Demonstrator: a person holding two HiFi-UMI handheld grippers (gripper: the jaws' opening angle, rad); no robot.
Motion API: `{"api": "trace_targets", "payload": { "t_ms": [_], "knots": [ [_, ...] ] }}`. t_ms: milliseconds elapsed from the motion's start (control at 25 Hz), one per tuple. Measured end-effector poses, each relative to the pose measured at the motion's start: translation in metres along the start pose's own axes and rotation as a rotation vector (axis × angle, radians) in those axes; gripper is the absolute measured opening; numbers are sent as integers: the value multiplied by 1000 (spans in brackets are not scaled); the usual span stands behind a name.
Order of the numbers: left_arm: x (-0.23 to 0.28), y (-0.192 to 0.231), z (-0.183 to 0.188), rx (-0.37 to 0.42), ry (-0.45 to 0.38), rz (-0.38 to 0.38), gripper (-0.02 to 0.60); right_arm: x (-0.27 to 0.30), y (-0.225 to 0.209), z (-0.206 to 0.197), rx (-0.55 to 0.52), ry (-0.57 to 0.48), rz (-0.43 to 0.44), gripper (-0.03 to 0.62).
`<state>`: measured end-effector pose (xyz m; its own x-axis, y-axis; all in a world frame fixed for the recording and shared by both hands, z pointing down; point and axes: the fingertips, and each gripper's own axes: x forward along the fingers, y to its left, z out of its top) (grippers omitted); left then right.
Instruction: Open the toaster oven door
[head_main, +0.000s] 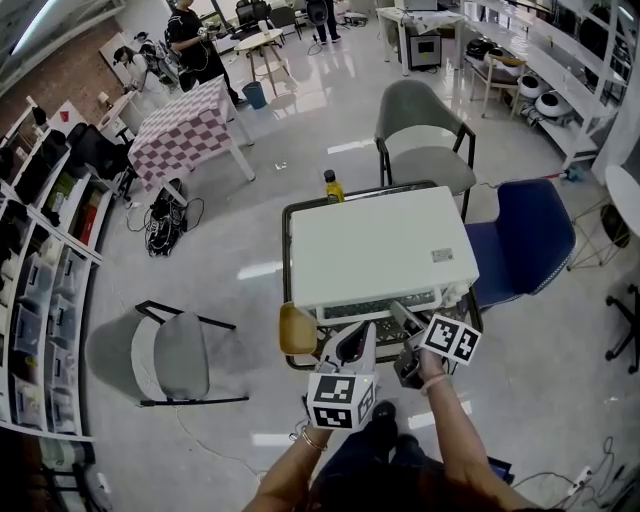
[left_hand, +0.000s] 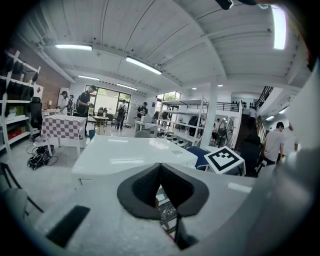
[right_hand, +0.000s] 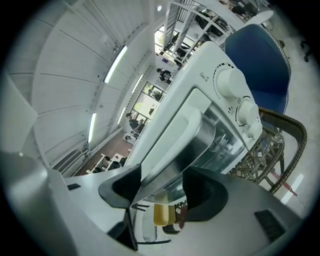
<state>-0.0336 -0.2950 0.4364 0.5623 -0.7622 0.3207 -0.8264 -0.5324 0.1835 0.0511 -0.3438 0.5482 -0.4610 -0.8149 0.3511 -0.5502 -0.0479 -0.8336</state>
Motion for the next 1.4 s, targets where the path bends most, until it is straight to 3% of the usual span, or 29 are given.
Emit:
{"api": "trace_targets", "payload": {
  "t_ms": [1400],
  "knots": [
    [-33,-22,-9,-37,-30,26,14,-22,-6,-29,-3,85,-1,218]
  ]
}}
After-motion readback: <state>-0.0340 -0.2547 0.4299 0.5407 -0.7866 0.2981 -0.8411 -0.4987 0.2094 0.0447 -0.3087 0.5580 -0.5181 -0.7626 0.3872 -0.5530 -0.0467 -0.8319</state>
